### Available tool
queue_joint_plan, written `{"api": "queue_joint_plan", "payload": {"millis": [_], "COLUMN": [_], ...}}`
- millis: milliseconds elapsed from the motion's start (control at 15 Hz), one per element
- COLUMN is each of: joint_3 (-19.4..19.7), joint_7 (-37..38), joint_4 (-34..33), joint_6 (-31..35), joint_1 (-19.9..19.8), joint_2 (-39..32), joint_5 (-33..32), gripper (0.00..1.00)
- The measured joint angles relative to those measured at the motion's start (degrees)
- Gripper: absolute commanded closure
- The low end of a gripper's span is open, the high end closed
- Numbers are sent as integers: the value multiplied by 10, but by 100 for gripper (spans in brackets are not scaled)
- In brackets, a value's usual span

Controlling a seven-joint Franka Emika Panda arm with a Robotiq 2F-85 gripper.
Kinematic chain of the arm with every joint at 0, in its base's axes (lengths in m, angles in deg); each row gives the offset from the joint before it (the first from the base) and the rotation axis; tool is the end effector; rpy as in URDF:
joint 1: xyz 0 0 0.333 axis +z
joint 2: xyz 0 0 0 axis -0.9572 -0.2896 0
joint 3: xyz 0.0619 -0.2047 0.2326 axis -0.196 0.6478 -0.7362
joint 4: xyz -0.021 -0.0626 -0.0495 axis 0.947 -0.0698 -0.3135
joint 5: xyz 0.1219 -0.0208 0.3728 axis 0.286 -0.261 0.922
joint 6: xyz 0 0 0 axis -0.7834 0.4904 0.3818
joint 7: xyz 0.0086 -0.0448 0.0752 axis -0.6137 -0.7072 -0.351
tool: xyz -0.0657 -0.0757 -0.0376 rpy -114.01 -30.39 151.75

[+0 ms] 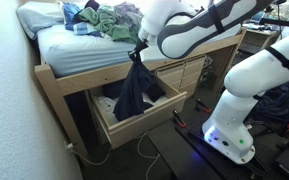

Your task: Put the black shirt in the open drawer

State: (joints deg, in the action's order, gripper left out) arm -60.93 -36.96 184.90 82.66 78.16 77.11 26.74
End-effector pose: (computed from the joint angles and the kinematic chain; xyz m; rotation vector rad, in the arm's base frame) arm 0.3105 0.2319 0.4021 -3.0002 0.1900 -0.8087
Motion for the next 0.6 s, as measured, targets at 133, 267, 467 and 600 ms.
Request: {"api": "queue_joint_plan", "payload": {"millis": [133,267,467,600], "joint_3": [2,3,3,1], "joint_7": [0,0,-1,-1], "joint_4": [1,2,2,0], "joint_6": [37,80,134,162], "joint_1": [-12,-27,-49,-66], "joint_2": [-35,-83,-159,-205], "joint_5": [0,0,-1,-7], "gripper": [98,98,98,98]}}
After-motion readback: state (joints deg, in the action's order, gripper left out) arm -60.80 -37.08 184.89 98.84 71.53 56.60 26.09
